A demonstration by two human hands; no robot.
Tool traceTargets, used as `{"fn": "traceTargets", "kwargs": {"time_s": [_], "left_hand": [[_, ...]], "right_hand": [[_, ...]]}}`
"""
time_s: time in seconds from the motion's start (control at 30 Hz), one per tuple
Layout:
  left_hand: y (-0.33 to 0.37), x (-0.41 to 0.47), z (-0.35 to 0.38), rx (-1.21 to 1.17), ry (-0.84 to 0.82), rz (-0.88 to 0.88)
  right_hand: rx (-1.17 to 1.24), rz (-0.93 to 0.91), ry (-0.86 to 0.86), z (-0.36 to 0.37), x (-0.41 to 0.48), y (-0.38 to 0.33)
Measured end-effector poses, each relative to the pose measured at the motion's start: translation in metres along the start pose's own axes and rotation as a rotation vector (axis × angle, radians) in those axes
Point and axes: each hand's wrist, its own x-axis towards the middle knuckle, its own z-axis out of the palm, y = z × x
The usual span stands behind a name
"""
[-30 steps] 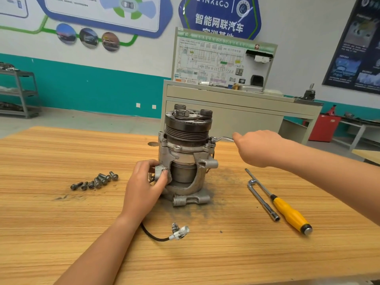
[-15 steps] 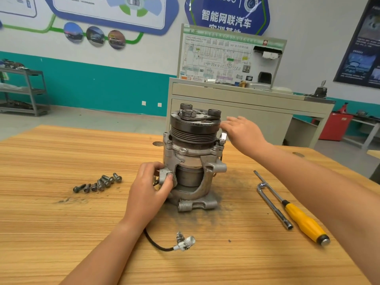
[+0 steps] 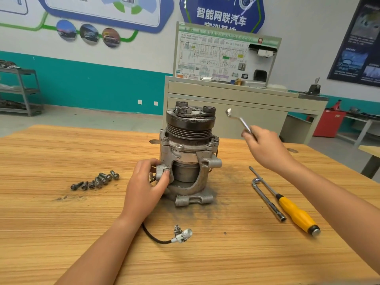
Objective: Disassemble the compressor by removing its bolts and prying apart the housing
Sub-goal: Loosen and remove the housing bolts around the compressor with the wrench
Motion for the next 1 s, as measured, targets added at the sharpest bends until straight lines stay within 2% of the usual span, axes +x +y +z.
{"fn": "traceTargets", "kwargs": {"time_s": [0.07, 0.13, 0.47, 0.63, 0.77, 0.9, 1.0], "left_hand": [[0.0, 0.0, 0.0, -0.006, -0.001, -0.001], [0.001, 0.0, -0.001, -0.01, -0.002, -0.003], [0.005, -0.002, -0.004, 0.007, 0.007, -0.019], [0.01, -0.003, -0.007, 0.001, 0.019, -0.072], [0.01, -0.003, -0.007, 0.006, 0.015, -0.068], [0.01, -0.003, -0.008, 0.004, 0.015, -0.069], [0.009, -0.004, -0.008, 0.012, 0.009, -0.065]], "right_hand": [[-0.213, -0.022, -0.161, -0.004, -0.009, -0.005], [-0.353, -0.027, -0.239, -0.007, -0.011, -0.013], [-0.882, -0.131, -0.283, -0.022, -0.019, -0.057], [-0.991, -0.152, -0.402, -0.024, -0.024, -0.082], [-1.058, -0.228, -0.381, -0.024, -0.023, -0.078], [-0.991, -0.251, -0.362, -0.028, -0.012, -0.059], [-1.035, -0.295, -0.381, -0.03, -0.001, -0.042]]}}
